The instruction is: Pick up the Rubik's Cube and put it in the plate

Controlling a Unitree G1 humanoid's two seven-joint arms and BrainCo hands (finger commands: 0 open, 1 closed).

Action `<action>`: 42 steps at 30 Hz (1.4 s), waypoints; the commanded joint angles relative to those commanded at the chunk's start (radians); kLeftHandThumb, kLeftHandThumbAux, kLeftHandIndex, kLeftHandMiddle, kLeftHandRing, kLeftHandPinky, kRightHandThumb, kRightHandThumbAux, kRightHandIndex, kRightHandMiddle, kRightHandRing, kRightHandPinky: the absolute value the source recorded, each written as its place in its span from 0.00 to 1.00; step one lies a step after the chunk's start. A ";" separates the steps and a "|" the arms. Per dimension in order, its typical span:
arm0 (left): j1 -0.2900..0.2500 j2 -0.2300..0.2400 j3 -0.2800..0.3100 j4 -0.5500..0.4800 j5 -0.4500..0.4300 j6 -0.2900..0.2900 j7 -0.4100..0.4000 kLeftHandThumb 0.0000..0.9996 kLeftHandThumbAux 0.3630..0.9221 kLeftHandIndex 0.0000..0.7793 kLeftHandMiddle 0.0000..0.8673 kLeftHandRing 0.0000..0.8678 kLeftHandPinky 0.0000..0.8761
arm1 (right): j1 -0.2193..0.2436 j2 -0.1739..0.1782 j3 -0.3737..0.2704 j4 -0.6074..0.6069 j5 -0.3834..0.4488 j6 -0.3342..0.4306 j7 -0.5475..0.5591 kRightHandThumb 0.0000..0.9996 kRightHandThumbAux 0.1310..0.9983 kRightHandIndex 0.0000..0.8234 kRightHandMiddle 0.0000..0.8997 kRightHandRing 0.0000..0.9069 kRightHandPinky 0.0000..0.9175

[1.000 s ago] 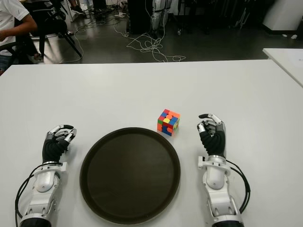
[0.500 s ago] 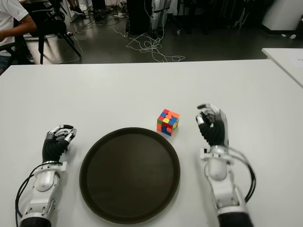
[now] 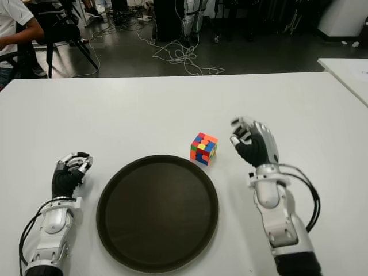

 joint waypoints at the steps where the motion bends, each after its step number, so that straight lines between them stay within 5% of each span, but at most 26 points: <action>1: -0.001 0.002 -0.001 0.003 0.001 -0.004 -0.003 0.70 0.62 0.57 0.94 0.97 0.94 | -0.003 -0.010 0.002 -0.006 -0.004 0.001 0.012 0.06 0.77 0.15 0.17 0.18 0.21; 12: -0.005 0.003 0.002 0.003 -0.004 0.018 -0.008 0.70 0.62 0.57 0.93 0.96 0.93 | -0.045 -0.059 0.023 -0.023 -0.035 0.006 0.082 0.00 0.77 0.00 0.01 0.02 0.07; 42: -0.010 0.021 -0.021 0.025 0.036 0.006 0.016 0.70 0.62 0.57 0.93 0.95 0.92 | -0.104 -0.133 0.095 -0.070 -0.171 0.122 0.244 0.00 0.73 0.00 0.00 0.00 0.00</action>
